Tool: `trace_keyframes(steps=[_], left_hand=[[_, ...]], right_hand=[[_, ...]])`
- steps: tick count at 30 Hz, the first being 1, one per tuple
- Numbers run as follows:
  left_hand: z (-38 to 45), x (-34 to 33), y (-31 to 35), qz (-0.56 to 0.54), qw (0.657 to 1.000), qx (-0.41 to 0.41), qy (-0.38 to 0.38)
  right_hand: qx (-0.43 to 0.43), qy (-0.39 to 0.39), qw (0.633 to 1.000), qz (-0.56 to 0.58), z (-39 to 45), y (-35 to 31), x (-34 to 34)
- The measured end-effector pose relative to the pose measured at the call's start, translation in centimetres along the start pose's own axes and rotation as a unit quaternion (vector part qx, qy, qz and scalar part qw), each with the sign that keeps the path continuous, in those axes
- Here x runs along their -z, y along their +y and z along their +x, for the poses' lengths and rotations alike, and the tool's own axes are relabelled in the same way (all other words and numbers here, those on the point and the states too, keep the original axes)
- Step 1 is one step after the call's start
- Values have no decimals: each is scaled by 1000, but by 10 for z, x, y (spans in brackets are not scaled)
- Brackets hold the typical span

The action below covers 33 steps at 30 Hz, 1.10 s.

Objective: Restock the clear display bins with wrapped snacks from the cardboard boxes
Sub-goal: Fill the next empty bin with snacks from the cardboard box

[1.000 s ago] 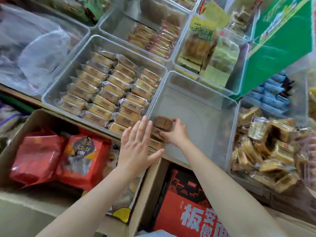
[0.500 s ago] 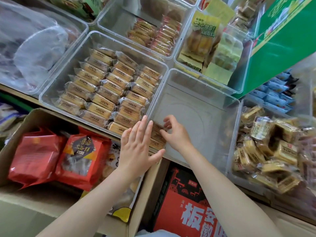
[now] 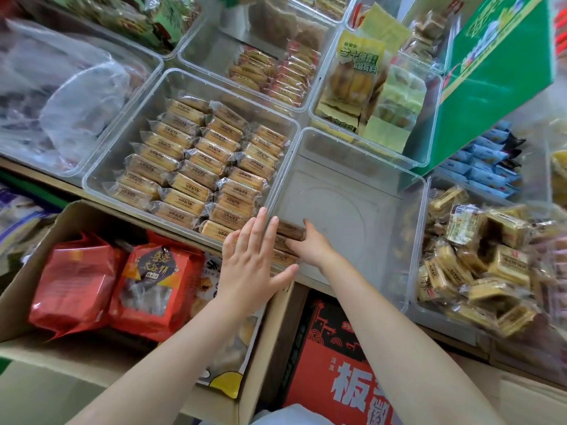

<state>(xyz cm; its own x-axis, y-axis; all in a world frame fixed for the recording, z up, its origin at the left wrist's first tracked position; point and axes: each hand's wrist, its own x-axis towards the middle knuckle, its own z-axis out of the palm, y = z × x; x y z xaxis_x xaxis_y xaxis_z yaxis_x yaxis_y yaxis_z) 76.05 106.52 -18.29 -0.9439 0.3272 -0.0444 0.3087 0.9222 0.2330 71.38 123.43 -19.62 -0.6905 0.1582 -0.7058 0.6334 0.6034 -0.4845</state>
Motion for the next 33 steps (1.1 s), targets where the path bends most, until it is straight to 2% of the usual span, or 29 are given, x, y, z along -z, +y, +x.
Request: trace_keyframes(steps=[2,4,8,11,14,15,17,20,22,24,25,27,30,33], left_hand=[[0,3,0,2,1000,2,-20],[-1,8,0,-1,999,-1,-53],[-1,26,5,-8,995,2,-100],[-16,38,29,-46,996,8,-75],[-46,45,87,-132,990,-46,-20],[-57,48,114,-165,984,-63,-30],[-83,54,180,-240,961,-87,-110],[-121,51,282,-321,919,-133,-185],[-147,47,342,-380,889,-153,-205],[-169,43,393,-442,855,-140,-233],[-179,42,415,-470,837,-136,-244],[-191,38,451,-511,816,-137,-232],[-197,22,474,-517,832,-89,-181],[-200,25,479,-541,821,-31,-180]], right_hand=[[-2,-28,999,25,-6,5,9],[6,-49,999,-2,-16,13,17],[61,-19,998,-27,-52,29,33],[98,25,995,-22,-97,43,57],[172,57,983,16,-164,65,96],[195,74,978,28,-191,77,112],[227,141,962,52,-247,112,143],[236,324,912,90,-326,188,186],[208,422,872,137,-366,250,207],[142,484,848,163,-389,312,221],[101,488,852,162,-393,342,226],[20,439,890,121,-390,393,230],[-51,306,950,27,-358,455,228],[-72,186,978,-56,-318,492,220]])
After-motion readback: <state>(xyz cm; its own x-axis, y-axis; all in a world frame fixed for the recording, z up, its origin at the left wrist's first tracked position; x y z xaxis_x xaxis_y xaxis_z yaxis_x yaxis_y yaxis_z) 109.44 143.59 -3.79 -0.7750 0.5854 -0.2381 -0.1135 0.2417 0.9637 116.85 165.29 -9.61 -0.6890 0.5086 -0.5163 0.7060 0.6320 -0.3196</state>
